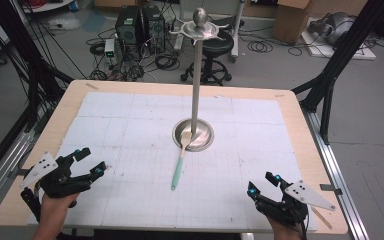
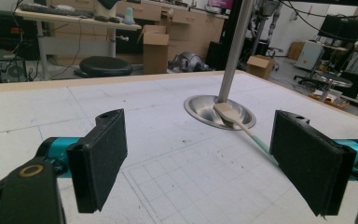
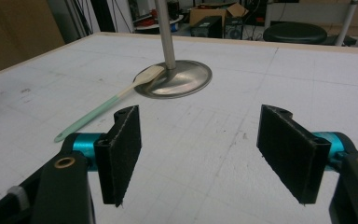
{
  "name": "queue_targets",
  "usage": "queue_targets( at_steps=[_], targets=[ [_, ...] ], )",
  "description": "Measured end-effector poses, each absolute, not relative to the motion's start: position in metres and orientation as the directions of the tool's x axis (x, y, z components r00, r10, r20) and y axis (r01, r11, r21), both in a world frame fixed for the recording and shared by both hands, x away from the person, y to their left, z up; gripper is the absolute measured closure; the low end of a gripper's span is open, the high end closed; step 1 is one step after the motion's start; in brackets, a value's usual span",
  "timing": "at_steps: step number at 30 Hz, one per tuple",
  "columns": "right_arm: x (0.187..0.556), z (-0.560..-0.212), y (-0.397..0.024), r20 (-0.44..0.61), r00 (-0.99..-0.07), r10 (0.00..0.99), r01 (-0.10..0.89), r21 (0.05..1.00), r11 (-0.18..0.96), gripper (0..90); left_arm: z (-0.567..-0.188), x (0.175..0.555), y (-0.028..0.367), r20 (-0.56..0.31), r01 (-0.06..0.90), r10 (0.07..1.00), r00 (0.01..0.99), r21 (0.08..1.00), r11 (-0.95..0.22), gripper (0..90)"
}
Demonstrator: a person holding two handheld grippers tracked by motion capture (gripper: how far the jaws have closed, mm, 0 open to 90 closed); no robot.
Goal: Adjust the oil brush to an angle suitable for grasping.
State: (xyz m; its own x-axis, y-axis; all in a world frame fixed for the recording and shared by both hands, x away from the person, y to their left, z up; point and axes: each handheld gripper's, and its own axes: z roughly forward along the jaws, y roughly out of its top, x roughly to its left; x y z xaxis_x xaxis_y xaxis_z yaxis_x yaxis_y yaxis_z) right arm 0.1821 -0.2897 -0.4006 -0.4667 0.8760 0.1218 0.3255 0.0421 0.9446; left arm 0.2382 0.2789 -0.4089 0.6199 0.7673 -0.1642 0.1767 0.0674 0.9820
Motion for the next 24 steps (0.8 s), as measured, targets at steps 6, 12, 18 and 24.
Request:
queue_targets(
  at_steps=[6, 12, 18, 24],
  targets=[
    [0.182, -0.402, -0.291, 0.124, -0.466, 0.876, 0.327, 0.944, 0.040, 29.0, -0.410, 0.240, 0.279, -0.171, 0.181, 0.772, 0.612, 0.981, 0.074, 19.4],
    [0.182, -0.401, -0.281, 0.125, -0.492, 0.862, 0.325, 0.944, 0.049, 29.0, -0.409, 0.240, 0.279, -0.164, 0.179, 0.775, 0.610, 0.982, 0.067, 19.4],
    [0.191, -0.401, -0.258, 0.112, -0.549, 0.828, 0.329, 0.940, 0.091, 29.3, -0.410, 0.238, 0.278, -0.147, 0.180, 0.773, 0.617, 0.983, 0.043, 19.4],
    [0.208, -0.407, -0.221, 0.136, -0.641, 0.755, 0.358, 0.924, 0.137, 38.7, -0.411, 0.239, 0.278, -0.143, 0.185, 0.773, 0.618, 0.982, 0.033, 19.4]
  ],
)
